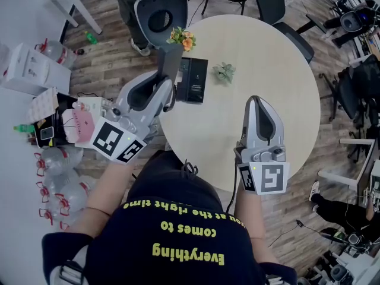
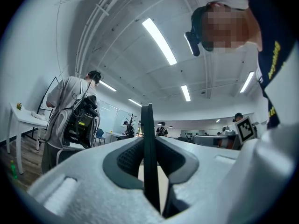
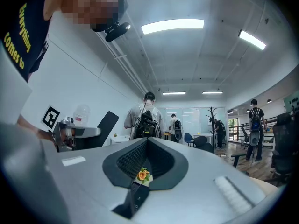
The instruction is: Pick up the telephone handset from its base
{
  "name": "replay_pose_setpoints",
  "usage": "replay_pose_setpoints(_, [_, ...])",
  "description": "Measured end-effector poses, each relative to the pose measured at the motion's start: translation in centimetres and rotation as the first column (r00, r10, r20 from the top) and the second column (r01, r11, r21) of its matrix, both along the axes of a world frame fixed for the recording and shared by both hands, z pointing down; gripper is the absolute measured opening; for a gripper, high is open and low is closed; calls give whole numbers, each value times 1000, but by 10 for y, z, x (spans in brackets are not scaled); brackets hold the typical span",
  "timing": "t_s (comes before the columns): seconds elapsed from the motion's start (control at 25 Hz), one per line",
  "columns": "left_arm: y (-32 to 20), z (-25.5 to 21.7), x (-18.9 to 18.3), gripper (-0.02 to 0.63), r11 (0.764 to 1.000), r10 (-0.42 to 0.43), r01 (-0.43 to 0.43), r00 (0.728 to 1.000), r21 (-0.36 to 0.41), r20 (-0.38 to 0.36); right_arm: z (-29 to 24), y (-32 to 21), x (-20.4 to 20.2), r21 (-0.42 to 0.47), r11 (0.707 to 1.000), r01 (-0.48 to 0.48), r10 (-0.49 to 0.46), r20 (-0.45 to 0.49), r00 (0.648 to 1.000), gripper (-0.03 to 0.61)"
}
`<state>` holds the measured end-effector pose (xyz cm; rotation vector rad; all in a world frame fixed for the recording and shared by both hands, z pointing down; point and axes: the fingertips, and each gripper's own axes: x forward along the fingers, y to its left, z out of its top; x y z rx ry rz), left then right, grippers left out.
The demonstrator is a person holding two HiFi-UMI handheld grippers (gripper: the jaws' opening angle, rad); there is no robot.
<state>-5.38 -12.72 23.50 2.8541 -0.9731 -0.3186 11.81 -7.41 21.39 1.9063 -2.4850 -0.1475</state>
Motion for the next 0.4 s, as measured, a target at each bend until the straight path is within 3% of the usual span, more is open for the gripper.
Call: replay_pose_setpoints(0.4, [-6, 4, 4, 80, 1000, 7, -7, 1000, -7, 1, 2, -3, 3, -4, 1000, -5, 5, 12, 1000, 11])
